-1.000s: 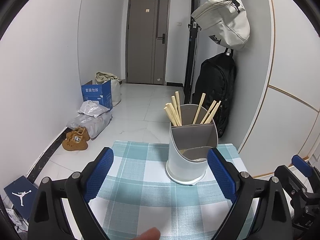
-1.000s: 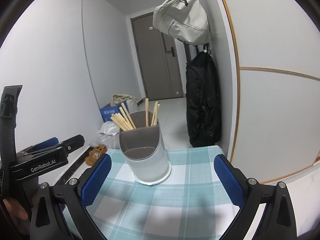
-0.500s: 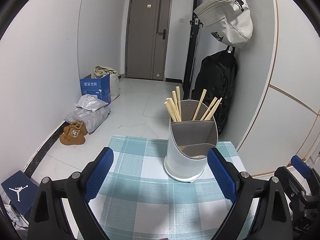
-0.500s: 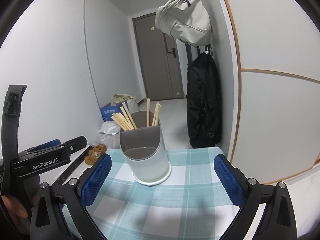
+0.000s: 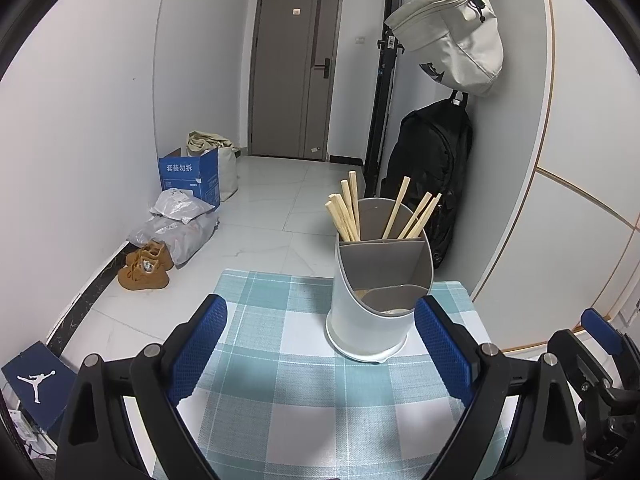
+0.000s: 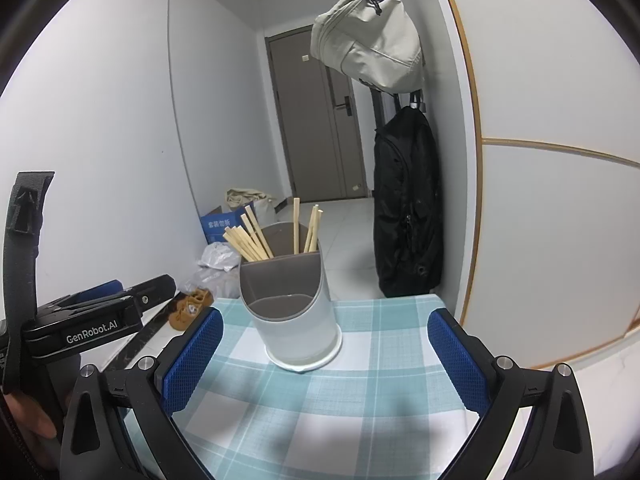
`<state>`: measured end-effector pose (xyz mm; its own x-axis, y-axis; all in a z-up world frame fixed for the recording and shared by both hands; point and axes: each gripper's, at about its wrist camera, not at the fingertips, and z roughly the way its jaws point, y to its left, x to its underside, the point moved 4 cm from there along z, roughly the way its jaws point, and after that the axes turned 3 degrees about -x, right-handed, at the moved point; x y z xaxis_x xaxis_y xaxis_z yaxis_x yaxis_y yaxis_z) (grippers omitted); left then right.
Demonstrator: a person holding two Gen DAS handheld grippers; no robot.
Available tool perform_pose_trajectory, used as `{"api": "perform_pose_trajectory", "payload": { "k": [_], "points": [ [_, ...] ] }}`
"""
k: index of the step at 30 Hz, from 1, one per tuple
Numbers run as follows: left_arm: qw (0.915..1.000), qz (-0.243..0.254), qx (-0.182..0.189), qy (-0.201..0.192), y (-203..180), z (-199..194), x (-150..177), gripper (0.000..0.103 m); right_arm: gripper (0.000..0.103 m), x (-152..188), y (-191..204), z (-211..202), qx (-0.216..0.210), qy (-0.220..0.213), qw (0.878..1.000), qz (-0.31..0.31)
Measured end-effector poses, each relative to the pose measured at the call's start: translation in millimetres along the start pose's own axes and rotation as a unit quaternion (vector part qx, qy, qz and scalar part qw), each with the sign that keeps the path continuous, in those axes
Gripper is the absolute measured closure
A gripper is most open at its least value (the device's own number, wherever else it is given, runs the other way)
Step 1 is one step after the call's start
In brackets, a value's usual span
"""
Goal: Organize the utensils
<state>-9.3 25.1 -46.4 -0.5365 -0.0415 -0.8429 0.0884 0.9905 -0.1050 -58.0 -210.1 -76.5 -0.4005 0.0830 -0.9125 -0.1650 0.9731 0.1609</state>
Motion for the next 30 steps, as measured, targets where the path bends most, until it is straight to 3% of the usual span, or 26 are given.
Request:
{"api": "perform_pose_trajectory", "payload": {
  "k": [30],
  "points": [
    [0.9998, 0.018, -0.003, -0.004, -8.8, -1.1, 3.1, 0.011, 0.000, -0.7, 2.2, -1.2, -0.001, 0.004, 1.000, 0.000]
  ]
}}
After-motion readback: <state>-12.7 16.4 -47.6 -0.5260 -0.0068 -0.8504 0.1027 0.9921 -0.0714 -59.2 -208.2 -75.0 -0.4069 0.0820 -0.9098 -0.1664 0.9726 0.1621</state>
